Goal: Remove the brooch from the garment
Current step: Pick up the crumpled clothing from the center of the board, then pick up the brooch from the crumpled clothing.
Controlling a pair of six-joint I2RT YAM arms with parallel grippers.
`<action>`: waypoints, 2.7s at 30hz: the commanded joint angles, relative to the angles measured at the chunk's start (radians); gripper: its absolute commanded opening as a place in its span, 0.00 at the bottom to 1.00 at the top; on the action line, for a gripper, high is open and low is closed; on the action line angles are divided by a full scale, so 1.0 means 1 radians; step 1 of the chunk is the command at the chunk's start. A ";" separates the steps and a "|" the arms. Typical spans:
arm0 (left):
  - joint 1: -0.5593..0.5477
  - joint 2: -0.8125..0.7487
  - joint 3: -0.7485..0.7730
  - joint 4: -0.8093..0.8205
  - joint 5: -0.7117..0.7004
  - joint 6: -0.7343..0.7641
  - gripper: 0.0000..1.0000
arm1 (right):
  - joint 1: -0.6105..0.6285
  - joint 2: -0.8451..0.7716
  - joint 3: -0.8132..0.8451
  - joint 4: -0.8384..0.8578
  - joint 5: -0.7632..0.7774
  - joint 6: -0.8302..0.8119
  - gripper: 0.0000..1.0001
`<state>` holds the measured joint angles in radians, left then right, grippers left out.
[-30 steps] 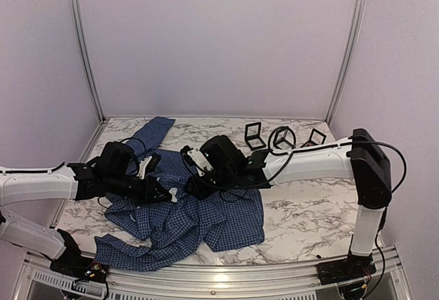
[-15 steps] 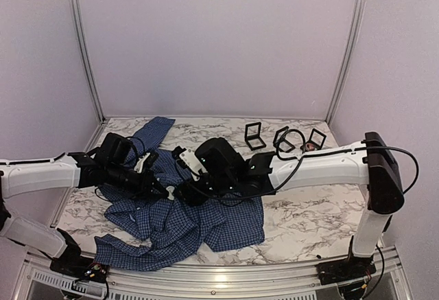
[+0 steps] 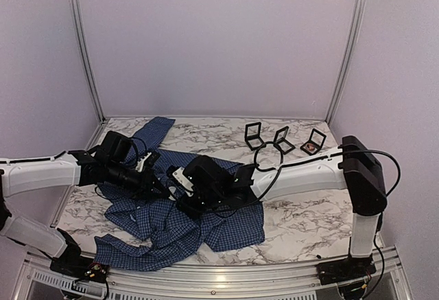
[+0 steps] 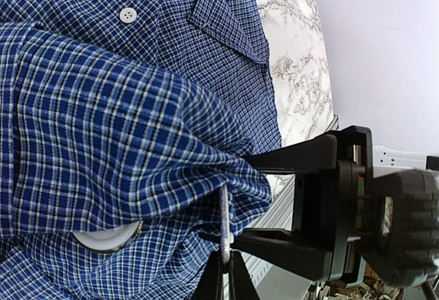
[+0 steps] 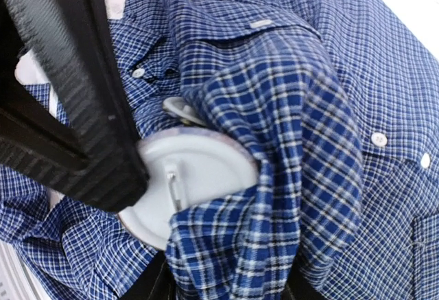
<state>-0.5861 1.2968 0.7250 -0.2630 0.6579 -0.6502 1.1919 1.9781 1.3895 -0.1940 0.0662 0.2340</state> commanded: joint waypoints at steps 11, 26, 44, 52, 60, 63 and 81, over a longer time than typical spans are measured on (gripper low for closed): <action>0.002 -0.029 -0.011 0.087 -0.011 -0.056 0.25 | 0.006 0.012 0.076 -0.026 -0.051 -0.027 0.00; -0.063 -0.305 -0.150 0.149 -0.285 -0.179 0.59 | -0.021 0.063 0.178 -0.079 -0.140 0.109 0.00; -0.221 -0.269 -0.027 -0.056 -0.579 -0.112 0.40 | -0.023 0.099 0.239 -0.098 -0.160 0.142 0.00; -0.260 -0.222 0.021 -0.113 -0.650 -0.094 0.33 | -0.024 0.093 0.233 -0.092 -0.158 0.147 0.00; -0.292 -0.215 0.036 -0.147 -0.713 -0.091 0.31 | -0.025 0.096 0.235 -0.090 -0.164 0.150 0.00; -0.304 -0.214 0.033 -0.147 -0.722 -0.093 0.31 | -0.027 0.097 0.236 -0.088 -0.167 0.153 0.00; -0.356 -0.186 0.039 -0.155 -0.784 -0.103 0.25 | -0.033 0.098 0.239 -0.085 -0.177 0.162 0.00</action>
<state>-0.9318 1.0992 0.7391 -0.3973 -0.0967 -0.7555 1.1675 2.0636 1.5875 -0.2890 -0.1043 0.3752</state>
